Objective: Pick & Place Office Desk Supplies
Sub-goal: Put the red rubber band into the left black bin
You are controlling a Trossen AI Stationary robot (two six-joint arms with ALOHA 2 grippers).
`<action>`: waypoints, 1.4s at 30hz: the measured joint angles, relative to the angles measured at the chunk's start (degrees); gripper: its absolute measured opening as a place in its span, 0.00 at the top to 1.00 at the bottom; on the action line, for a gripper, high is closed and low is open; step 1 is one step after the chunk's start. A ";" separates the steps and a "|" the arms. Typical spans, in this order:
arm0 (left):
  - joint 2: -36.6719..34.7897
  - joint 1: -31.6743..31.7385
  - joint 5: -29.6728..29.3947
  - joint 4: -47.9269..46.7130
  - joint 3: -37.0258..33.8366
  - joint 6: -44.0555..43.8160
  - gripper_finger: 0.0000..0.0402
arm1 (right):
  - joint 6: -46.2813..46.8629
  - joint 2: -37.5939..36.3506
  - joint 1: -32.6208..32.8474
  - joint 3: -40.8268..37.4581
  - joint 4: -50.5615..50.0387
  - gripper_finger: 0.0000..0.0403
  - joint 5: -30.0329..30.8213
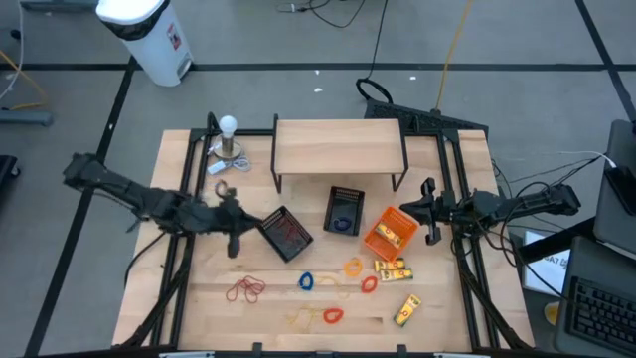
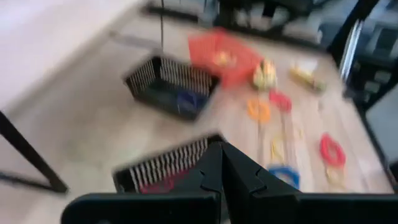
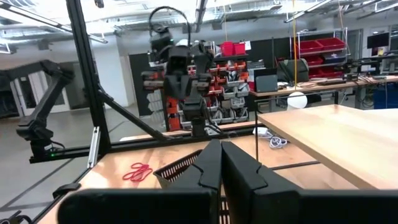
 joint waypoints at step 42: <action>38.73 -14.41 27.53 -12.20 10.62 -11.54 0.61 | 1.29 2.33 0.00 0.00 -0.12 1.00 -0.06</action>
